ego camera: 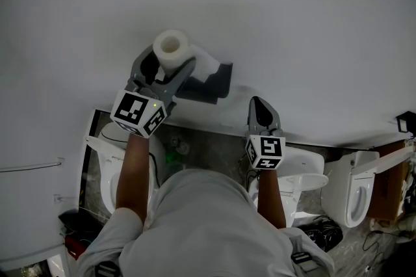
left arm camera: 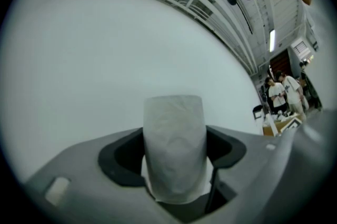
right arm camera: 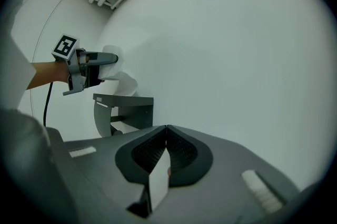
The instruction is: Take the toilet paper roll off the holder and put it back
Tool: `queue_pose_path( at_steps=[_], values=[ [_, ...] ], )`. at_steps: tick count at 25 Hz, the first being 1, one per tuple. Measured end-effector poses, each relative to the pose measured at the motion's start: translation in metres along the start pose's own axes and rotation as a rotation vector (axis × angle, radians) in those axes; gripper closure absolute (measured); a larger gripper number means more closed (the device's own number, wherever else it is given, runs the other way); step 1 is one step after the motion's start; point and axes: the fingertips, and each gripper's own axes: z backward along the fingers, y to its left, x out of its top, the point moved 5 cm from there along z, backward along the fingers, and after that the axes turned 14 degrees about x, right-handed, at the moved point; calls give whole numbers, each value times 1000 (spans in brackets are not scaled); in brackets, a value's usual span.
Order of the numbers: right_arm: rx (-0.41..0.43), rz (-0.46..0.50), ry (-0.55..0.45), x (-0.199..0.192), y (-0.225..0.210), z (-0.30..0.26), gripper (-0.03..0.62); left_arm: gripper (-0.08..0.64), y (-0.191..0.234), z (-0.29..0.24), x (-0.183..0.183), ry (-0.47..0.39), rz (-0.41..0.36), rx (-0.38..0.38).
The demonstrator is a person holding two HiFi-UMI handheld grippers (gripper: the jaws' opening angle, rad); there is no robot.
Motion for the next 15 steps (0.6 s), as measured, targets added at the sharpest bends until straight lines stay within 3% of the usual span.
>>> queue_pose_path(
  at_steps=[15],
  values=[
    [-3,-2,-12,2,0,0,592,232,13,-10,56,-79,-21,4]
  ],
)
